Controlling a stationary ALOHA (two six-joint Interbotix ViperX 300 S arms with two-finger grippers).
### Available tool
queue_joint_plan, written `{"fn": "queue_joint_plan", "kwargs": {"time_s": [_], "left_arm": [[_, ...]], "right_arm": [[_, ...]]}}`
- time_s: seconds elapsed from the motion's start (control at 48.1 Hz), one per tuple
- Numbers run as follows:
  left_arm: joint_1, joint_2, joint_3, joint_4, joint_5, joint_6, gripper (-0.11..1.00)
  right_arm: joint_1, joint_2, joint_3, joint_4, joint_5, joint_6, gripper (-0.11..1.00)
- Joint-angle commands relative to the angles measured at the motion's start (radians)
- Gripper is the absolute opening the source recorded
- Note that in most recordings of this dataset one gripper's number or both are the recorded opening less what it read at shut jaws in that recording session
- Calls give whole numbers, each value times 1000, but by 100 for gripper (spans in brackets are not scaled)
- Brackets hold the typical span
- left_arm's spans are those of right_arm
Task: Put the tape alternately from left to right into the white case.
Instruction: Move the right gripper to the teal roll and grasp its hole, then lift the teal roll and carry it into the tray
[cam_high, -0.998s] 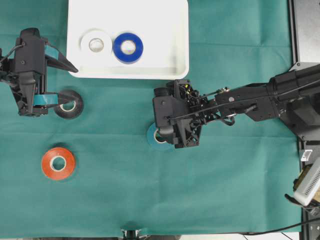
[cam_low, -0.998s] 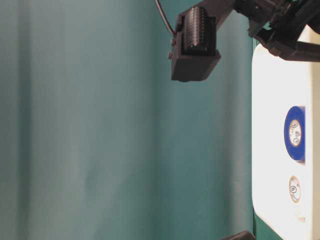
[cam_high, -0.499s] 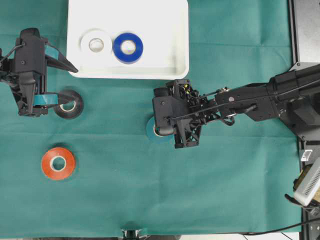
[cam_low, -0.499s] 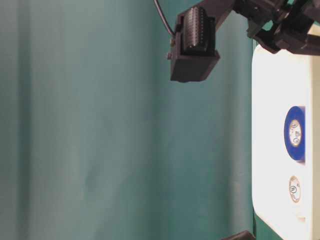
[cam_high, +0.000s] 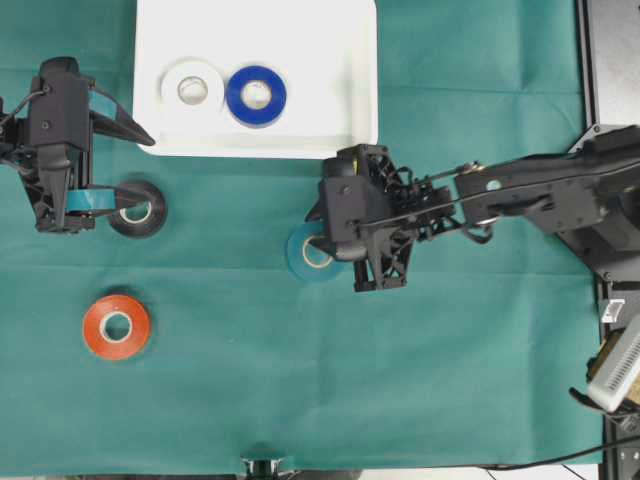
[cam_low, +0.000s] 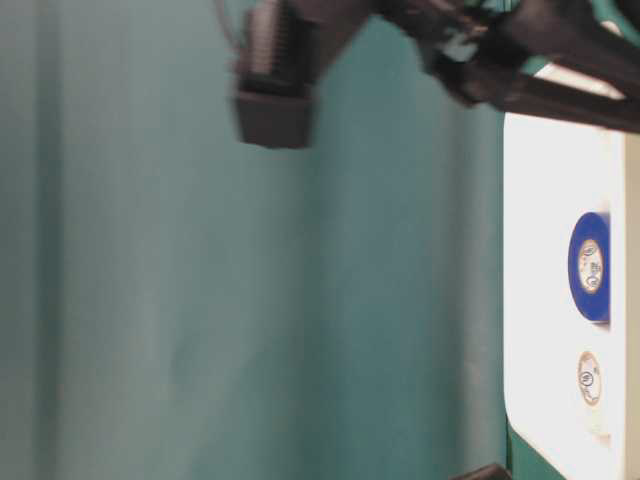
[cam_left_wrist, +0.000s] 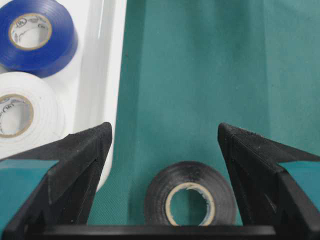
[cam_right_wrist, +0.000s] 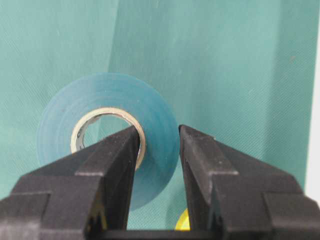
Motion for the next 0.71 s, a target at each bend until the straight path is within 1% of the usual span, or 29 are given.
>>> {"fn": "queue_joint_plan", "kwargs": {"time_s": [0.0,0.208,0.478,0.582,0.686], "left_arm": [[0,-9,-9,-2,-9,0,85],[0,-11,-9,-2,-9,-2,85],[-2,-11,-9,0,-9,-2,85],[-2,-11,-9,-2,-9,-2,85],[-2,-11,-9,-2,-8,-2,85]], "right_arm": [[-9,-51,-14,-3,2,-2,1],[-63,-61,-6,-6,29,0,1],[-166,-61,-9,-6,75,0,1],[-216,-61,-12,-15,94,0,1],[-261,-61,-14,-43,97,0,1]]}}
